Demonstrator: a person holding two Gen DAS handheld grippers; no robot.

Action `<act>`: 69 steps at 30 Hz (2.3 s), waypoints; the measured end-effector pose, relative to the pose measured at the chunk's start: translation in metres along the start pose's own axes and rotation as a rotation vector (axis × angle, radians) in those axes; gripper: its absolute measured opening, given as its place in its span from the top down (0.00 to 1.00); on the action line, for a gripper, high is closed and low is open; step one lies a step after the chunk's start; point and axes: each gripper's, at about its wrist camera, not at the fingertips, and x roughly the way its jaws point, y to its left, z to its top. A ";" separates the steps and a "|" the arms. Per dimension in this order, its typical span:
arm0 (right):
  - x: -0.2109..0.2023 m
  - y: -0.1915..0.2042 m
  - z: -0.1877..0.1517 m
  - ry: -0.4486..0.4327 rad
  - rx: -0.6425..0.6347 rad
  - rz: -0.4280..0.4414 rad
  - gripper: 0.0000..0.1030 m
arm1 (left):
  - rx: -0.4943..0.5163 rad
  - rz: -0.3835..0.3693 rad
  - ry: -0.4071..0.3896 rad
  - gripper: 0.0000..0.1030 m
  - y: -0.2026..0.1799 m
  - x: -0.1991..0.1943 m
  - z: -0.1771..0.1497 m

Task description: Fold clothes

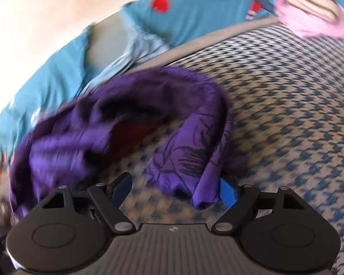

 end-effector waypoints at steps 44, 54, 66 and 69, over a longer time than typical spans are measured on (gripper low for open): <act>-0.012 0.076 -0.093 0.072 -0.341 -0.004 0.20 | -0.033 0.053 0.027 0.00 0.002 -0.015 -0.065; -0.008 0.083 -0.097 0.065 -0.386 -0.024 0.17 | -0.032 0.057 0.020 0.00 0.001 -0.015 -0.066; -0.013 0.085 -0.097 0.061 -0.397 0.005 0.17 | -0.024 0.061 0.009 0.00 0.000 -0.016 -0.067; -0.014 0.087 -0.097 0.060 -0.397 0.003 0.17 | -0.021 0.064 0.005 0.00 0.000 -0.016 -0.068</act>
